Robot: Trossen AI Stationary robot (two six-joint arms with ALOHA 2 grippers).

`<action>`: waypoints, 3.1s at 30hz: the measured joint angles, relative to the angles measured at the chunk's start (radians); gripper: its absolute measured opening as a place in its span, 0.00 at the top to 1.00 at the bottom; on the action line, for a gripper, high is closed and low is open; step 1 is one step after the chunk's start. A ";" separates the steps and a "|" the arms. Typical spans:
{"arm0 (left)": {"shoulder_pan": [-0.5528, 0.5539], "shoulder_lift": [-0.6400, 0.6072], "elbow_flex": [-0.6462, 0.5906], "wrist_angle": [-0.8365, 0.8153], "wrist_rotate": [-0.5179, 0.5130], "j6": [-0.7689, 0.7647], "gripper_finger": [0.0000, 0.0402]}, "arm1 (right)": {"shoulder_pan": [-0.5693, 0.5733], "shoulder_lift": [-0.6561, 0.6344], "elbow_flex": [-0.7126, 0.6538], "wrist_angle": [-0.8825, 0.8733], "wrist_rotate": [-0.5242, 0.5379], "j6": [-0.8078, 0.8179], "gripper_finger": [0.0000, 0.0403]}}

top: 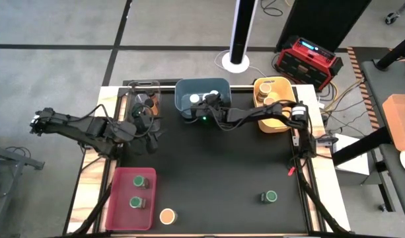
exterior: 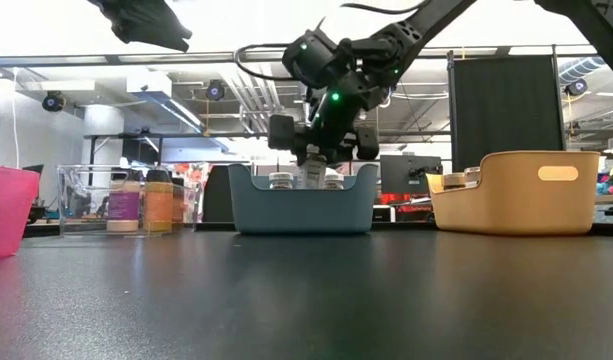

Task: Sort spices by type
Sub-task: Put the white seasoning bottle into the blue bin, then adjust the white seasoning bottles

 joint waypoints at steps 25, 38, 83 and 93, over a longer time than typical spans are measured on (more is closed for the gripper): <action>0.000 0.000 0.000 0.000 0.001 0.000 0.35 | -0.002 0.021 0.001 0.007 0.008 -0.010 0.45; 0.000 0.000 0.000 0.000 0.001 0.000 0.35 | -0.001 0.016 0.001 0.006 0.006 -0.028 0.47; 0.000 0.000 0.000 0.005 0.001 0.009 0.35 | -0.136 -0.100 0.210 -0.584 -0.851 -0.477 0.98; 0.000 0.000 0.000 0.007 0.001 0.013 0.35 | -0.134 -0.100 0.204 -0.578 -0.743 -0.478 0.98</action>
